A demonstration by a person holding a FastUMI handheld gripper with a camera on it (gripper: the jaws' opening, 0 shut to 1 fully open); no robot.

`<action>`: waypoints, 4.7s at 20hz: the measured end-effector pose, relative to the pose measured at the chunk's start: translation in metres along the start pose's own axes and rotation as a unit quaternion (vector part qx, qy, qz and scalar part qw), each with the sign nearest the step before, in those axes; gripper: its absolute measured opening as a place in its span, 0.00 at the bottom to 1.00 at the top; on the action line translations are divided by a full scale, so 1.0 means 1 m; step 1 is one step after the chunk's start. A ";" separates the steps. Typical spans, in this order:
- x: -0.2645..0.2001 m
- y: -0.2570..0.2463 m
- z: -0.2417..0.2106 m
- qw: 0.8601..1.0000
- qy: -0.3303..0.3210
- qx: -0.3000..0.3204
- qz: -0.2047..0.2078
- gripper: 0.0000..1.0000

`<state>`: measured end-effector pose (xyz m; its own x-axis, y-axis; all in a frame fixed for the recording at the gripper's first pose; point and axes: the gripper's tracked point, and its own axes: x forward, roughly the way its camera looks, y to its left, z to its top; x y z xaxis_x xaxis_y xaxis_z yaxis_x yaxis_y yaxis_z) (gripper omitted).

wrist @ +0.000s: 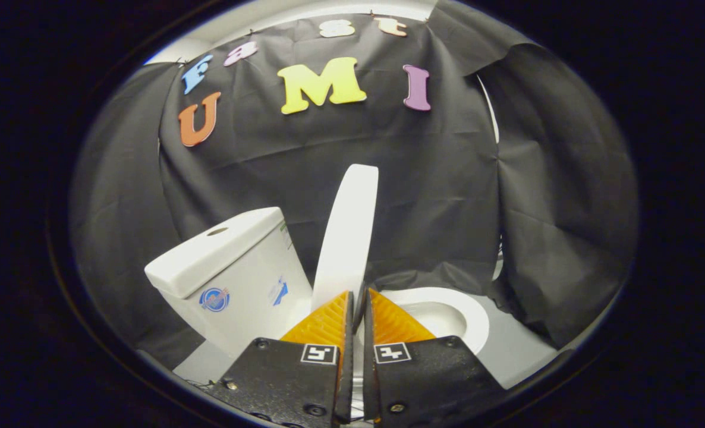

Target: Open the toilet lid.

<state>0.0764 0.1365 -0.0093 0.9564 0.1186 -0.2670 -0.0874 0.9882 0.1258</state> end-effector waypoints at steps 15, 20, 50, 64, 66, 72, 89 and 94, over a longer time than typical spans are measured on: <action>0.001 0.060 0.004 0.999 -0.009 -0.049 0.019 0.10; 0.003 0.079 0.001 0.998 -0.022 -0.062 0.024 0.11; 0.001 0.165 -0.009 0.969 -0.016 -0.219 0.116 0.54; -0.088 -0.014 0.122 0.975 -0.201 -0.073 0.058 1.00; -0.096 -0.052 0.120 0.975 -0.208 -0.067 0.035 1.00; -0.118 -0.145 0.087 0.975 -0.214 -0.051 -0.016 1.00; -0.090 -0.215 -0.030 0.990 -0.138 -0.016 -0.033 1.00; -0.080 -0.226 -0.045 0.993 -0.111 -0.008 -0.039 1.00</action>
<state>0.0070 -0.0917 -0.0591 0.9981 0.0195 -0.0579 -0.0138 0.9952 0.0965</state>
